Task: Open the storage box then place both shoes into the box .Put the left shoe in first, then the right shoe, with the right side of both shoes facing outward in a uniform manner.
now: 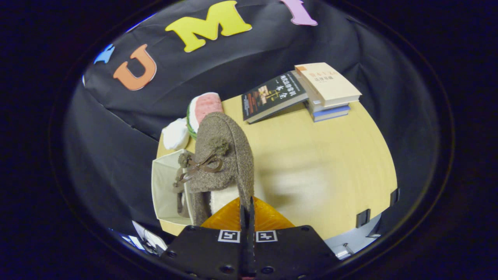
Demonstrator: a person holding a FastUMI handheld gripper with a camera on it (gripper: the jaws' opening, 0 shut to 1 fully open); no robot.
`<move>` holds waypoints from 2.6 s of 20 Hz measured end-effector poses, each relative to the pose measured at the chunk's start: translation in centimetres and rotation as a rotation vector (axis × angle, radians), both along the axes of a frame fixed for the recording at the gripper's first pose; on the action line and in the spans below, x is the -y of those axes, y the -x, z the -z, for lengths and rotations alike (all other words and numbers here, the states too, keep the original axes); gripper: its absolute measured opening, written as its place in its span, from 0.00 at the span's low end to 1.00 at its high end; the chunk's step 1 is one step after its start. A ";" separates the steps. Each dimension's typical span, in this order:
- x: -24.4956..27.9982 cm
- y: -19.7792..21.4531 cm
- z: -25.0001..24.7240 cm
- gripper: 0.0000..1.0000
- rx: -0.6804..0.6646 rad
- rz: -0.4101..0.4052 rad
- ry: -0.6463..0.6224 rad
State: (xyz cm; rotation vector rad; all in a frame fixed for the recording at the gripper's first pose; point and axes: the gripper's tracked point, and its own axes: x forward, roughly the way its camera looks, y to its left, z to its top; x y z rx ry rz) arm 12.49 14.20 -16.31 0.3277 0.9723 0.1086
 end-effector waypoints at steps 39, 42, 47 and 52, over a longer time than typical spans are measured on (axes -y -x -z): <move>-22.0 -6.1 11.6 0.21 -0.018 -0.052 0.254; -22.0 -5.1 10.6 0.52 0.005 -0.093 0.285; -22.0 -3.3 9.5 0.80 0.017 -0.142 0.276; -20.2 -1.7 5.7 0.96 0.139 -0.147 0.327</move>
